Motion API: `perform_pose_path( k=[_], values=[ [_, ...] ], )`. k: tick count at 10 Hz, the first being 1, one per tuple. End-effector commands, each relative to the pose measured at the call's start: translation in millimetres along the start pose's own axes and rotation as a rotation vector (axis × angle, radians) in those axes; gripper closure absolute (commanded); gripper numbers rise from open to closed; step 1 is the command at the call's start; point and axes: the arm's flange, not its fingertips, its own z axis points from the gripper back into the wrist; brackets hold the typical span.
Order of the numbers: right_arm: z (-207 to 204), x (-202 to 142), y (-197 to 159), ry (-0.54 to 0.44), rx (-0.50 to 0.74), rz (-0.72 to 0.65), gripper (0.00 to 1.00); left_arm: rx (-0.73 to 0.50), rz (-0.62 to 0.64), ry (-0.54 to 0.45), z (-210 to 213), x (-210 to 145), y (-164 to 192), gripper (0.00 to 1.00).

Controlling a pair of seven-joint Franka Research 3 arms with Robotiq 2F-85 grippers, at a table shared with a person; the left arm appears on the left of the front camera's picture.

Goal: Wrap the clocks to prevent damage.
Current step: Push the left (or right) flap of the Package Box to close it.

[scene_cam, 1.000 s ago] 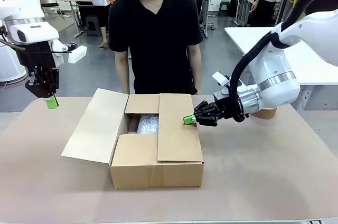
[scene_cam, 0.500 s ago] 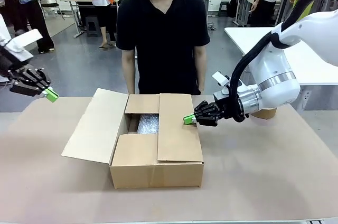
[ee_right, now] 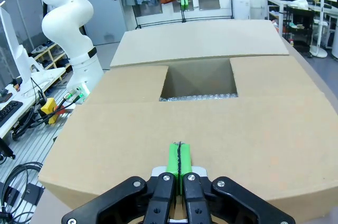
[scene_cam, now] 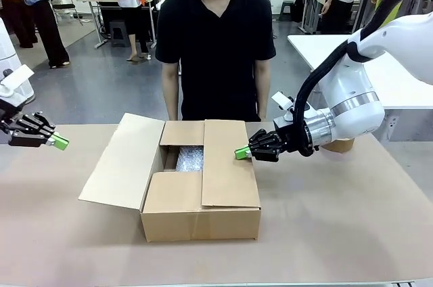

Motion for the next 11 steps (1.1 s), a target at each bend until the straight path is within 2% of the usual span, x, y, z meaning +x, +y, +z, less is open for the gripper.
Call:
perform_pose_path(
  k=[1, 5, 8, 11],
  values=[
    [-2.6, -3.2, -0.1, 0.008, -0.002, -0.004, 0.99, -0.006, 0.01, -0.01, 2.7, -1.2, 2.8, 1.0],
    [-2.6, -3.2, -0.1, 0.008, -0.002, -0.004, 0.99, -0.003, 0.004, 0.001, -0.8, -0.7, 0.4, 1.0],
    [-2.6, -3.2, -0.1, 0.008, -0.002, -0.004, 0.99, -0.061, -0.052, -0.229, -40.5, -48.6, 1.8, 1.0],
    [-2.6, -3.2, -0.1, 0.008, -0.002, -0.004, 0.99, -0.021, -0.099, -0.312, -77.4, -75.4, -3.0, 1.0]
  ],
)
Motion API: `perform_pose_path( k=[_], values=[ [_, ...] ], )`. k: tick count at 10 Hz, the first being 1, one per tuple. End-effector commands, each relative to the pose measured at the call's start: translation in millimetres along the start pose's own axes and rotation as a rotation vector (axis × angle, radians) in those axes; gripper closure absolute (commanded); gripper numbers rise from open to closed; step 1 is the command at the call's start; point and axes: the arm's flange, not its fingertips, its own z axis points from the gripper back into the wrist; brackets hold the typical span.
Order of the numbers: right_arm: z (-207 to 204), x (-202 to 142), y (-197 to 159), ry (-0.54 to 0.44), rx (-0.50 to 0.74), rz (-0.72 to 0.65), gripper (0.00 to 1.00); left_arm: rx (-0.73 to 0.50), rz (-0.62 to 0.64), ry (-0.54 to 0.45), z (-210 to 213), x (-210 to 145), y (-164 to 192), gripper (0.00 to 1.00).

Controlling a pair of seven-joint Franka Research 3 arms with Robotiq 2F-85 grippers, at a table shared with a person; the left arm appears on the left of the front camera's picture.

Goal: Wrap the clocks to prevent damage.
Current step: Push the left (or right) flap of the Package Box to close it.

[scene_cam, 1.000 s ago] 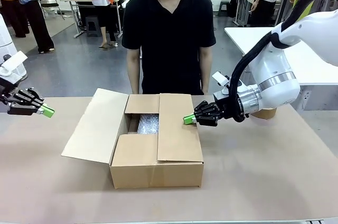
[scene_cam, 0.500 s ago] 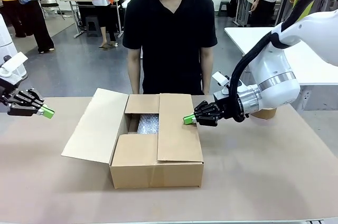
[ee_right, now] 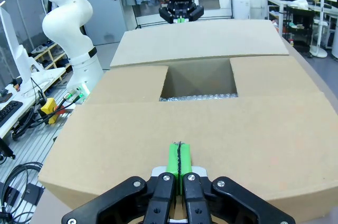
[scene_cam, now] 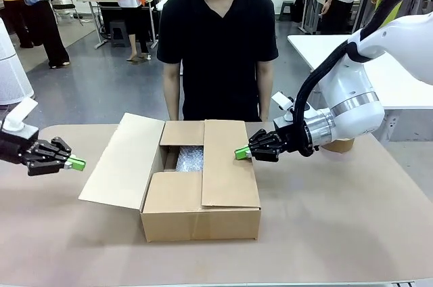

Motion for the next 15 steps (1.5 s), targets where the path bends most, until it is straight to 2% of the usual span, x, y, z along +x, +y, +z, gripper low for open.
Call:
perform_pose_path(
  k=[1, 6, 9, 11, 15],
  values=[
    [-2.6, -3.2, -0.1, 0.008, -0.002, -0.004, 0.99, 0.036, -0.066, -0.054, -19.8, -13.8, 8.8, 1.0],
    [-2.6, -3.2, -0.1, 0.008, -0.002, -0.004, 0.99, 0.032, -0.034, -0.181, -67.6, -2.4, 27.1, 1.0],
    [-2.6, -3.2, -0.1, 0.008, -0.002, -0.004, 0.99, 0.0, -0.05, -0.245, -84.3, 30.1, 31.3, 1.0],
    [-2.6, -3.2, -0.1, 0.008, -0.002, -0.004, 0.99, -0.036, -0.06, -0.265, -97.2, 52.4, 36.2, 1.0],
    [-2.6, -3.2, -0.1, 0.008, -0.002, -0.004, 0.99, -0.08, -0.061, -0.25, -136.8, 65.3, 33.5, 1.0]
  ],
)
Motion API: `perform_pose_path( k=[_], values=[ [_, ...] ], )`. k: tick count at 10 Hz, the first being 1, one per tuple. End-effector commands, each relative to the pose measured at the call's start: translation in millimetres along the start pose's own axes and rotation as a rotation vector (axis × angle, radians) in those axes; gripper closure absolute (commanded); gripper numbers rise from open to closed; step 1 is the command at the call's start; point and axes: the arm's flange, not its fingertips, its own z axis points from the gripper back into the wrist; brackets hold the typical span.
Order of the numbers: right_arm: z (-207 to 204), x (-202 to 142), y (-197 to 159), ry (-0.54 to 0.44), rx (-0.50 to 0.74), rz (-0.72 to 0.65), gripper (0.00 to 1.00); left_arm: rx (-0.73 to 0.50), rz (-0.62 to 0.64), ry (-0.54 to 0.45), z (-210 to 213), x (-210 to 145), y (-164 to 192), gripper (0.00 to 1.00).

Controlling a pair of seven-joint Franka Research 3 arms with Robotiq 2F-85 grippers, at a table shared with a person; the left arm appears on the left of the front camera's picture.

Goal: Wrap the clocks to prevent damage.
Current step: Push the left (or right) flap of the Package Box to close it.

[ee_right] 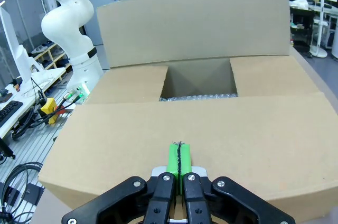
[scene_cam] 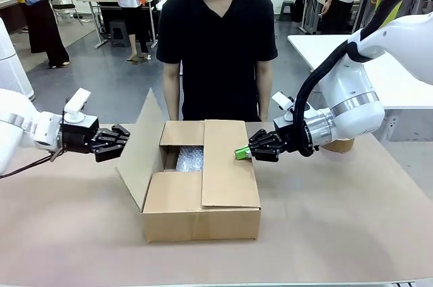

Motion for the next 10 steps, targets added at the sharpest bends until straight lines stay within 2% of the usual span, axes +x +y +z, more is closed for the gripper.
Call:
perform_pose_path(
  k=[1, 10],
  values=[
    [-2.7, -3.2, -0.1, 0.008, -0.002, -0.004, 0.99, 0.011, 0.017, 0.012, -18.5, -0.6, 6.7, 1.0],
    [-2.7, -3.2, -0.1, 0.008, -0.002, -0.004, 0.99, -0.02, 0.044, 0.092, -51.3, -30.1, 17.4, 1.0]
  ],
)
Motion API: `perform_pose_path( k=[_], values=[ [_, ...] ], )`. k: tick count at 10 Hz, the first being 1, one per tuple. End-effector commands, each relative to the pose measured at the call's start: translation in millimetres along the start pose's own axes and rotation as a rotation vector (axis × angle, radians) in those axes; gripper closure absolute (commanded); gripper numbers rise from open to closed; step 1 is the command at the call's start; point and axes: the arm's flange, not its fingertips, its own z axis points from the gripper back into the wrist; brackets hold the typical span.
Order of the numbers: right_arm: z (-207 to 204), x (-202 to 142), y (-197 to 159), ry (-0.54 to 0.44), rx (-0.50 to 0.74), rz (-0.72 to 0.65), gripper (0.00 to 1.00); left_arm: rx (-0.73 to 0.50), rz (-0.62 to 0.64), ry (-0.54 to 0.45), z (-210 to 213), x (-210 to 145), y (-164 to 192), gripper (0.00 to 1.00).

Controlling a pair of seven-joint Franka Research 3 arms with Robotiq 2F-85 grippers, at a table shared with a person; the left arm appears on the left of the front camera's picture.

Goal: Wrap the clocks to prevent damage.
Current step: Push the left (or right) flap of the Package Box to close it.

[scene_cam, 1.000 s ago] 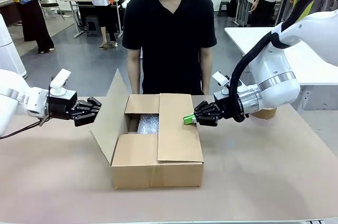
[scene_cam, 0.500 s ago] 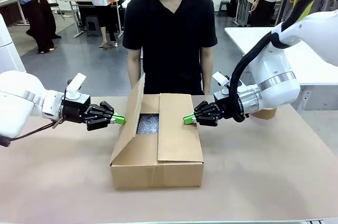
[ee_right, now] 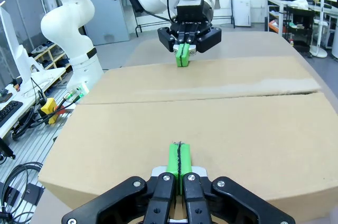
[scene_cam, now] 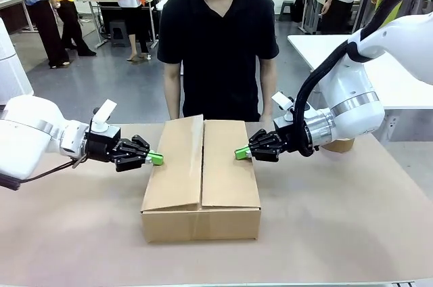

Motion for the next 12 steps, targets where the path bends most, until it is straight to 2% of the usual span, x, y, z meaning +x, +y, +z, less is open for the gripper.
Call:
perform_pose_path(
  k=[1, 4, 6, 7, 8, 12],
  values=[
    [-2.7, -3.2, -0.1, 0.008, -0.002, -0.004, 0.99, 0.011, 0.02, 0.052, -12.8, -10.2, 11.0, 1.0],
    [-2.7, -3.2, -0.1, 0.008, -0.002, -0.004, 0.99, 0.024, -0.011, 0.121, -18.8, -17.3, 11.5, 1.0],
    [-2.7, -3.2, -0.1, 0.008, -0.002, -0.004, 0.99, 0.025, -0.02, 0.128, -19.3, -17.6, 10.1, 1.0],
    [-2.7, -3.2, -0.1, 0.008, -0.002, -0.004, 0.99, 0.026, -0.014, 0.121, -15.4, -15.2, 9.3, 1.0],
    [-2.7, -3.2, -0.1, 0.008, -0.002, -0.004, 0.99, -0.005, -0.006, 0.024, -7.5, 2.0, 6.9, 1.0],
    [-2.7, -3.2, -0.1, 0.008, -0.002, -0.004, 0.99, -0.005, -0.006, 0.024, -7.5, 2.0, 6.9, 1.0]
  ],
)
